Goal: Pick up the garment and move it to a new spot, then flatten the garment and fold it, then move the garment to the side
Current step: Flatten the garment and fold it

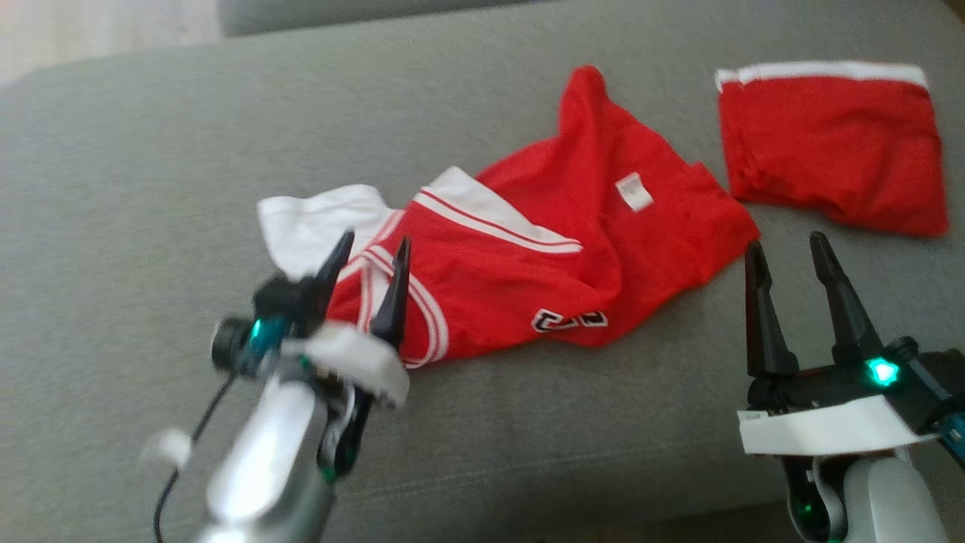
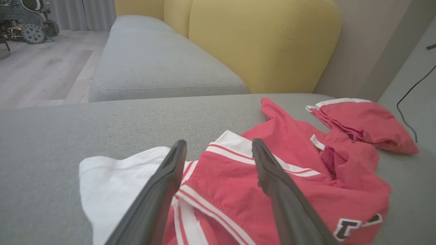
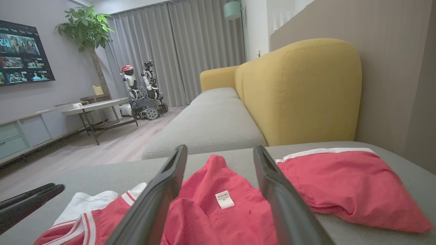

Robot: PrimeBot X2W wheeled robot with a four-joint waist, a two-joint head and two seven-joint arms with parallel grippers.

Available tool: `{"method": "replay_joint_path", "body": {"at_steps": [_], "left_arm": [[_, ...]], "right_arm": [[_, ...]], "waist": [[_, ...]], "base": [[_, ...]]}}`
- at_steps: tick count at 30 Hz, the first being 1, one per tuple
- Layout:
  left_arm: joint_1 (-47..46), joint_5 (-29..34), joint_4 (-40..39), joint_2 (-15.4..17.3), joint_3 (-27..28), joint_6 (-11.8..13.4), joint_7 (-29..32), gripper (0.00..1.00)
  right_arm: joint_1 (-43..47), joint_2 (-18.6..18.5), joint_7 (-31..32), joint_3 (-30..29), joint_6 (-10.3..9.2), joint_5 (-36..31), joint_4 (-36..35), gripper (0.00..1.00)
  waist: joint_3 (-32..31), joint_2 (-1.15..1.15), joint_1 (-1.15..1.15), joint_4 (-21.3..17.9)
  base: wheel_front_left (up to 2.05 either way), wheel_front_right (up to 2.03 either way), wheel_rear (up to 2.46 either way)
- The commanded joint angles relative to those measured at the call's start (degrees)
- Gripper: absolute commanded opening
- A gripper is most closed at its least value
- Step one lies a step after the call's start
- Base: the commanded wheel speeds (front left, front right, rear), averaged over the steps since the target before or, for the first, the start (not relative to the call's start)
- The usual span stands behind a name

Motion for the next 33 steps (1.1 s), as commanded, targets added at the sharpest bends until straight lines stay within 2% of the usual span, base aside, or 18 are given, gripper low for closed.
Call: {"method": "replay_joint_path", "body": {"at_steps": [1, 9, 19, 22, 26, 27, 28, 29, 33], "left_arm": [[-3.7, 0.4, -0.3, 0.2, 1.5, -0.2, -0.1, 1.0], [-17.8, 3.0, 16.6, 1.0, -0.6, -1.5, 5.6, 1.0], [-25.9, 4.3, 29.9, 2.6, -1.0, -0.4, 5.2, 1.0], [-27.2, 4.1, 32.6, 2.5, -1.3, -1.4, 4.5, 1.0], [-28.3, 3.4, 35.3, 2.1, -2.1, -4.1, 4.1, 1.0], [-28.5, 3.1, 35.8, 2.0, -2.3, -4.8, 4.0, 0.95], [-28.7, 2.8, 36.2, 1.8, -2.4, -5.1, 3.7, 0.12], [-29.0, 2.6, 36.4, 1.7, -2.5, -5.5, 3.3, 0.0], [-29.6, 2.1, 36.6, 1.3, -2.8, -5.7, 1.3, 0.0]], "right_arm": [[-2.4, 0.0, 0.2, 1.4, 0.36, -0.2, -2.3, 1.0], [-2.9, 0.0, 0.0, 2.6, 0.36, -0.2, -2.7, 1.0], [-3.2, 0.0, -1.1, 3.6, 0.36, 0.8, -2.3, 1.0], [-3.3, 0.0, -1.3, 3.7, 0.36, 1.0, -2.2, 1.0], [-3.4, 0.0, -1.6, 4.0, 0.36, 1.3, -2.1, 1.0], [-3.4, 0.0, -1.6, 4.0, 0.36, 1.4, -2.0, 1.0], [-3.5, 0.0, -1.7, 4.0, 0.36, 1.5, -1.9, 1.0], [-3.5, 0.0, -1.8, 4.0, 0.36, 1.5, -1.8, 1.0], [-3.5, 0.0, -1.9, 3.8, 0.36, 1.5, -1.3, 1.0]], "waist": [[2.3, 0.0, 0.0, -2.4], [5.5, 0.0, 0.0, -6.8], [7.2, 0.0, 0.0, -9.5], [7.4, 0.0, 0.0, -9.8], [7.7, 0.0, 0.0, -10.0], [7.7, 0.0, 0.0, -10.0], [7.8, 0.0, 0.0, -10.0], [7.8, 0.0, 0.0, -9.9], [7.3, 0.0, 0.0, -9.4]], "base": [[0.0, 0.0, 0.0], [0.0, 0.0, 0.0], [0.0, 0.0, 0.0], [0.0, 0.0, 0.0], [0.0, 0.0, 0.0], [0.0, 0.0, 0.0], [0.0, 0.0, 0.0], [0.0, 0.0, 0.0], [0.0, 0.0, 0.0]]}}
